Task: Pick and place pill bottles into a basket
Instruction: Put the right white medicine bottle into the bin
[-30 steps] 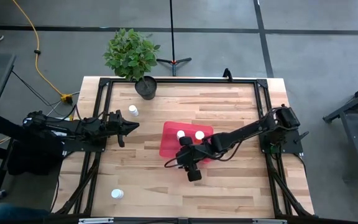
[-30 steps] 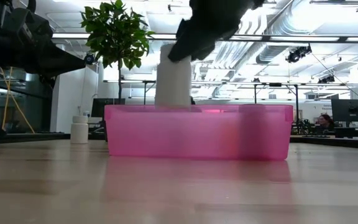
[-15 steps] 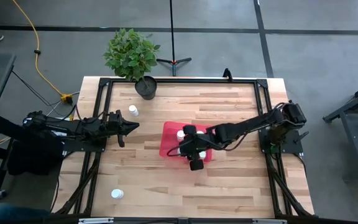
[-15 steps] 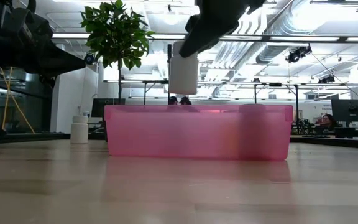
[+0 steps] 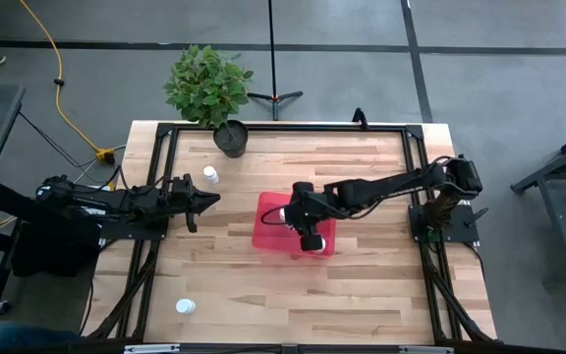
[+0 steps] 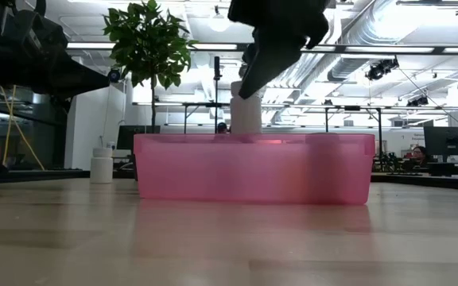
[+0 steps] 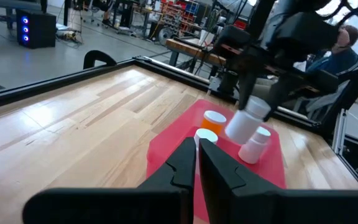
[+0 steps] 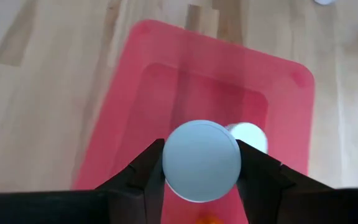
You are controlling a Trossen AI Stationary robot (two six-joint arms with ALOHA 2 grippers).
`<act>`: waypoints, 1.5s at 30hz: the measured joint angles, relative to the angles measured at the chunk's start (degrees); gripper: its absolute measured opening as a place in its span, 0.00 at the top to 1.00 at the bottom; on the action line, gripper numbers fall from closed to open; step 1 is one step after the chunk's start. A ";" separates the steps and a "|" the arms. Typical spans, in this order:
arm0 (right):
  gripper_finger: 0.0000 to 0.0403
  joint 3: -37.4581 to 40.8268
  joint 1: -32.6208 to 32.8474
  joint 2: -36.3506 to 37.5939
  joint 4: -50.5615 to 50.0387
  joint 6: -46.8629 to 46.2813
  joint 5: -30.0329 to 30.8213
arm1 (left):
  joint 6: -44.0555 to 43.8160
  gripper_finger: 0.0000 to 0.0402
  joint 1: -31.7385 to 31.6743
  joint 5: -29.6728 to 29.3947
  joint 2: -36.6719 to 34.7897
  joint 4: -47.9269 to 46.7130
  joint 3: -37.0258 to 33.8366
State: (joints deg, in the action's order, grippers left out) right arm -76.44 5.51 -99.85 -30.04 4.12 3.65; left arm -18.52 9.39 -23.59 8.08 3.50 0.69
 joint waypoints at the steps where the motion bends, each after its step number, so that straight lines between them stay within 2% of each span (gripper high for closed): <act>1: 0.63 0.00 -0.46 0.00 -0.22 0.06 0.02 | 0.00 0.86 0.00 0.00 0.01 0.00 0.00; 13: 0.63 0.66 -4.07 0.00 -3.89 -0.47 -1.17 | 0.00 0.86 0.00 0.00 0.01 0.00 0.00; 24: 0.63 8.13 -4.27 -0.09 5.02 -4.24 -2.92 | 0.02 0.86 -0.01 0.00 0.01 -0.01 0.00; 45: 0.62 8.94 -2.53 -1.50 8.20 -8.38 -2.65 | 0.20 0.86 -0.01 0.00 0.01 -0.01 0.00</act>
State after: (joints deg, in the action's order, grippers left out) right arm -67.51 2.99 -101.35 -21.84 -4.26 1.00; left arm -18.33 9.38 -23.59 8.10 3.49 0.69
